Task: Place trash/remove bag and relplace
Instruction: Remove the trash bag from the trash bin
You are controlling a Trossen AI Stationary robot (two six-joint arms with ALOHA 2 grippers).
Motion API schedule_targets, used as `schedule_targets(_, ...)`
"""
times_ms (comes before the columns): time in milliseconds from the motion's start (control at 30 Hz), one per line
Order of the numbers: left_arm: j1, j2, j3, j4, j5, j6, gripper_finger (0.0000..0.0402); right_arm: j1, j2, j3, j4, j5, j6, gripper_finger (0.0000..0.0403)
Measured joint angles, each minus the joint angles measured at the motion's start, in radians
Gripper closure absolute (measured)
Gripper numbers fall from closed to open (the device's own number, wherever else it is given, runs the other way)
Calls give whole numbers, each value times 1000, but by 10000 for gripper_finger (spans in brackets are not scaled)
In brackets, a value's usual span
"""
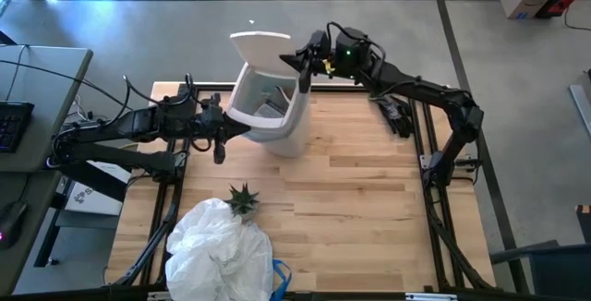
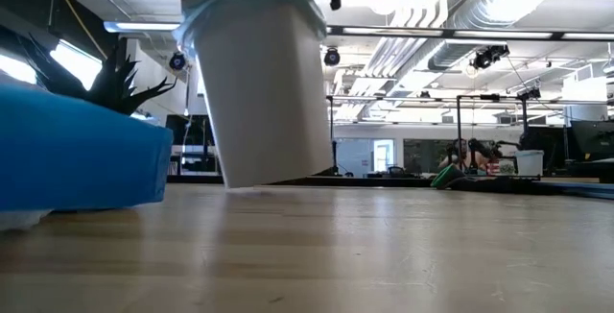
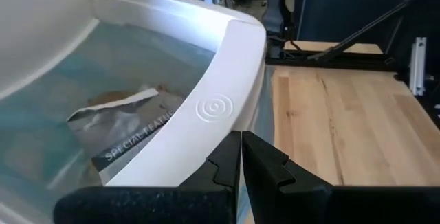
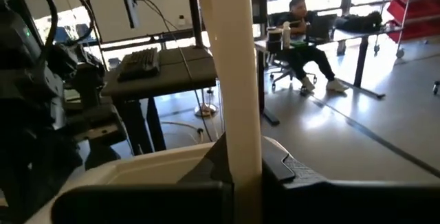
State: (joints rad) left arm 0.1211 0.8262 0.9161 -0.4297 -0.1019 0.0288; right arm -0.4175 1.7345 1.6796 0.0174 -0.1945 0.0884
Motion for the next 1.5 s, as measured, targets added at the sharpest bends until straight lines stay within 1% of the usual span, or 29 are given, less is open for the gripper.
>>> schedule_targets(133, 2, 0, 0, 3, 1, 1, 401, 6, -2, 61, -116, 55, 21, 402)
schedule_targets(233, 2, 1, 0, 4, 14, 38, 402, 7, -5, 52, -195, 70, 45, 402)
schedule_targets(333, 1, 5, 0, 3, 99, 112, 402, 21, -5, 36, -204, 64, 57, 403)
schedule_targets(367, 1, 7, 0, 4, 105, 131, 401, 25, -6, 30, -196, 63, 55, 403)
schedule_targets(467, 1, 7, 2, 5, 82, 171, 398, 39, -7, 16, -186, 73, 45, 403)
schedule_targets(567, -2, 0, 2, 9, 99, 172, 380, 52, -7, 13, -202, 89, 42, 403)
schedule_targets(700, -5, -7, 3, 36, 223, 140, 343, 62, -8, 13, -254, 79, 45, 403)
schedule_targets(867, -4, -12, 5, 46, 400, 109, 301, 76, -8, 11, -377, 62, 45, 402)
schedule_targets(900, -4, -15, 5, 53, 419, 100, 295, 80, -7, 11, -385, 63, 40, 402)
schedule_targets(1000, -3, -31, 5, 104, 417, 66, 285, 100, -6, 12, -416, 90, 8, 402)
schedule_targets(1133, -4, -60, 4, 174, 409, 41, 285, 127, -3, 10, -424, 122, -26, 402)
schedule_targets(1167, -3, -69, 4, 191, 387, 27, 286, 131, -3, 10, -428, 128, -36, 402)
schedule_targets(1200, -3, -76, 4, 205, 341, 6, 287, 136, -3, 9, -431, 143, -43, 402)
schedule_targets(1267, -3, -85, 12, 202, 222, -46, 290, 147, -2, 9, -432, 174, -62, 402)
schedule_targets(1333, 1, -85, 31, 153, 111, -85, 292, 157, -2, 8, -434, 199, -87, 402)
schedule_targets(1367, 6, -85, 41, 124, 93, -99, 293, 163, -2, 7, -434, 215, -96, 402)
schedule_targets(1500, 20, -68, 70, 87, 111, -179, 293, 180, 4, 4, -409, 276, -141, 402)
